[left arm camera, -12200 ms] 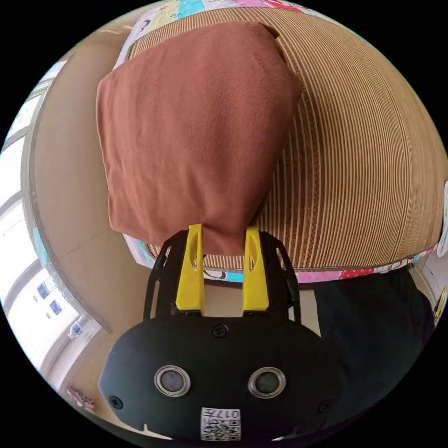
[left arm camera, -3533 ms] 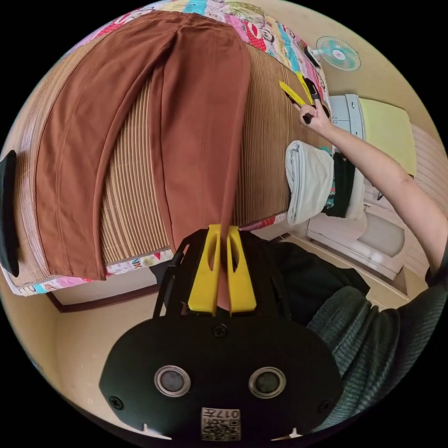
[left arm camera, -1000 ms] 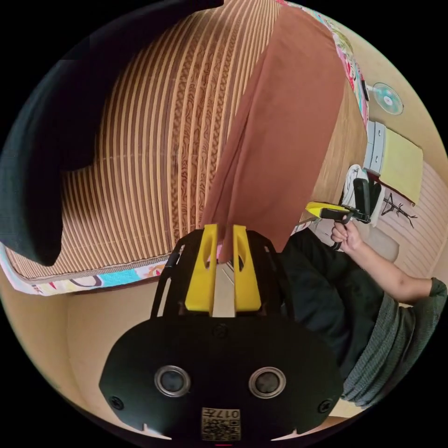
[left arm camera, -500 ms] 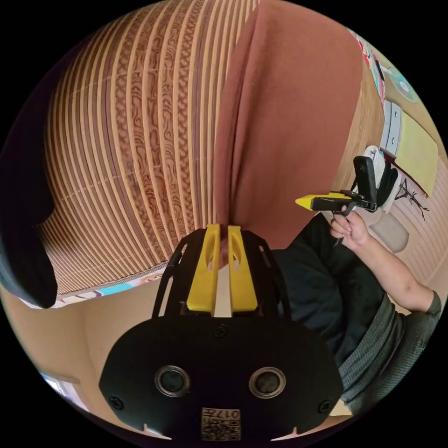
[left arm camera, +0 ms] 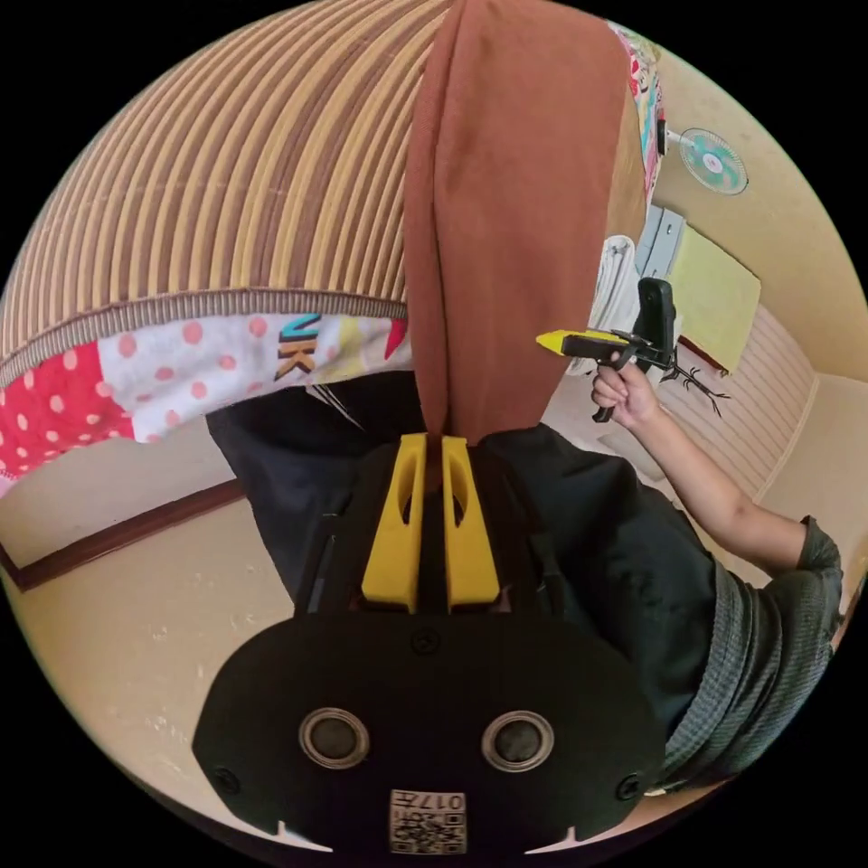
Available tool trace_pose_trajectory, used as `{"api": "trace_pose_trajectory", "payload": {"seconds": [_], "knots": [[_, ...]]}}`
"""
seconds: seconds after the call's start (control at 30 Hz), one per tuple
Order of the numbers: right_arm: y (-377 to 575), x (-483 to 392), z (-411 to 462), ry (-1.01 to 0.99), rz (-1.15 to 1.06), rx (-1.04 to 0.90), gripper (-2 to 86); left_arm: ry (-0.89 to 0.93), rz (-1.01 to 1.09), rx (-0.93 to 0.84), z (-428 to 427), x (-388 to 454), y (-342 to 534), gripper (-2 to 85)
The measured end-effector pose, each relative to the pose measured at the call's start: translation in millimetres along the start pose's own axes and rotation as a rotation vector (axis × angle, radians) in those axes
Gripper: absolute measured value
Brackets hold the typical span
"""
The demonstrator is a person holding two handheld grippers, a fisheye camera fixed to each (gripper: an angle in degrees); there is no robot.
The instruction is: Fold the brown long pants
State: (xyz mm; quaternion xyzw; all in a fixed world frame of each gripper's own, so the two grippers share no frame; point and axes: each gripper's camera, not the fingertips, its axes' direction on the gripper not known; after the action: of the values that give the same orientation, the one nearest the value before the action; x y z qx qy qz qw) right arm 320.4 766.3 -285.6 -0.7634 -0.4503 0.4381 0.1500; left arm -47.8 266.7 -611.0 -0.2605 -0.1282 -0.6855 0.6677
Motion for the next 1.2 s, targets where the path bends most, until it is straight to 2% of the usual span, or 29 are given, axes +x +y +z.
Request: {"api": "trace_pose_trajectory", "payload": {"seconds": [0.1, 0.3, 0.5, 0.67, 0.77, 0.9, 1.03, 1.2], "knots": [[21, 16, -12, 0.032, 0.06, 0.044, 5.7, 0.026, -0.016, 0.162, -13, 1, -6, 8.2], [3, 23, -73, -0.223, 0.026, 0.352, 10.3, 0.161, -0.06, 0.429, -60, -39, -66, 13.5], [-79, -28, -100, -0.231, -0.057, 0.447, 13.0, 0.156, -0.005, 0.473, -74, -44, -143, 11.4], [-125, -72, -78, -0.259, -0.017, 0.415, 10.2, 0.127, -0.06, 0.43, -50, -50, -163, 6.5], [-114, -92, -59, -0.239, 0.027, 0.423, 6.1, 0.285, 0.015, 0.468, -39, -54, -142, 4.4], [-56, -131, -49, -0.441, -0.157, 0.472, 3.8, 0.456, 0.189, 0.488, -30, -36, -89, 3.8], [43, -186, -54, -0.538, -0.33, 0.551, 2.8, 0.476, 0.372, 0.476, -29, 1, -27, 3.6], [159, -255, -75, -0.566, -0.504, 0.646, 2.1, 0.502, 0.596, 0.54, -47, 64, 69, 3.4]]}}
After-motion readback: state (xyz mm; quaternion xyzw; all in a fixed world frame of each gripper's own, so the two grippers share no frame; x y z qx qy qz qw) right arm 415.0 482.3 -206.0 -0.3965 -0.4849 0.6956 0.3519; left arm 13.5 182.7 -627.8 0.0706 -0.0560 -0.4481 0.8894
